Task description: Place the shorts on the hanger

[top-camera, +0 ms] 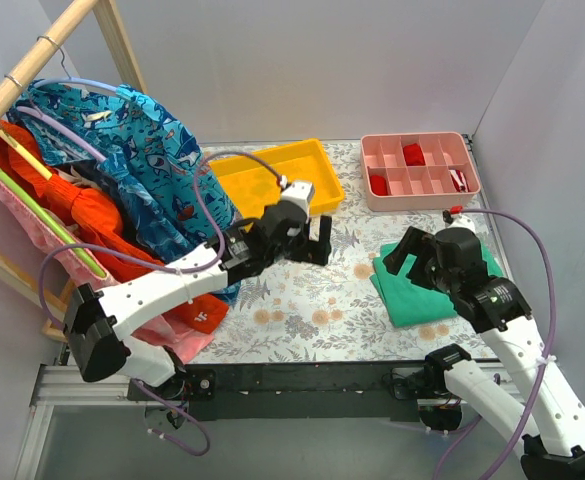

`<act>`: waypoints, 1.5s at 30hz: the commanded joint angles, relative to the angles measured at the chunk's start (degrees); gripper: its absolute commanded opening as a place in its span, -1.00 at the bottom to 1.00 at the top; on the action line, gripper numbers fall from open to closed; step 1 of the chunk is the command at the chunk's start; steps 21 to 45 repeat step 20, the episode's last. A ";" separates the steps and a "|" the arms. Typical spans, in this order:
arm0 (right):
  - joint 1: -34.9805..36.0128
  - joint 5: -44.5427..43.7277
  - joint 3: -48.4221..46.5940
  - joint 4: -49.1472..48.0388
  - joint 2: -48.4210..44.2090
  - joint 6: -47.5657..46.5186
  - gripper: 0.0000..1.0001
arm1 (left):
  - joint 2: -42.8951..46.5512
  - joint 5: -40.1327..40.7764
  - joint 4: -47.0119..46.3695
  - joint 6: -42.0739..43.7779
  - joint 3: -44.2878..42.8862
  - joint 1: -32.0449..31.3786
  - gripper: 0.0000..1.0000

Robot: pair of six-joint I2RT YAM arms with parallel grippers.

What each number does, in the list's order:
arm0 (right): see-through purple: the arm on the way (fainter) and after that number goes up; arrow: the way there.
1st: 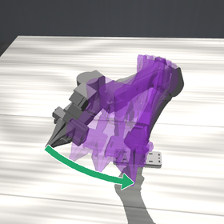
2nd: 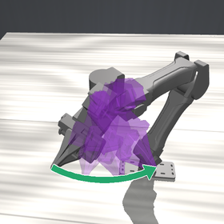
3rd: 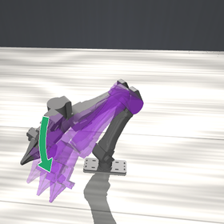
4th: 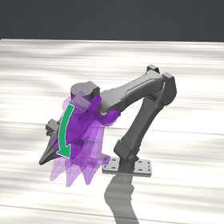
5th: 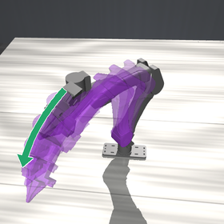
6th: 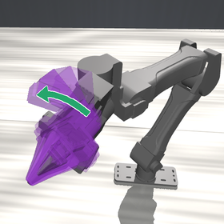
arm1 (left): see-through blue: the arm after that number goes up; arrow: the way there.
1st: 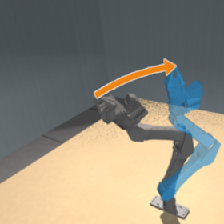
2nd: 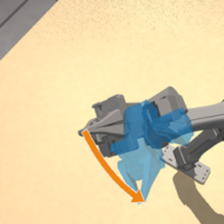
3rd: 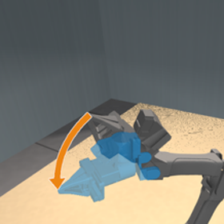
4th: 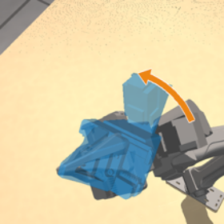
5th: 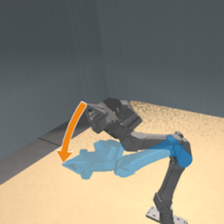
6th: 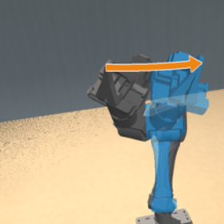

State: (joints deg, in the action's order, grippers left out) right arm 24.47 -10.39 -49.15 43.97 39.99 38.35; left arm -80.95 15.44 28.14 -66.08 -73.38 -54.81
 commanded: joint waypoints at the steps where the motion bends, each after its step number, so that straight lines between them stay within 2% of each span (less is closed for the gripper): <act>1: 0.23 -3.40 4.66 -5.81 -3.24 -0.12 0.97 | 7.20 0.37 -9.85 -6.85 10.00 -2.32 0.97; 9: 0.23 -7.27 8.63 -6.79 -8.96 1.03 0.97 | 9.66 2.66 -13.99 -10.47 19.23 -5.22 0.96; 20: 0.23 -6.39 8.01 -5.82 -6.33 -0.11 0.97 | 11.07 3.36 -17.33 -10.11 20.03 -5.31 0.96; 45: 0.23 -6.39 8.01 -5.82 -6.33 -0.11 0.97 | 11.07 3.36 -17.33 -10.11 20.03 -5.31 0.96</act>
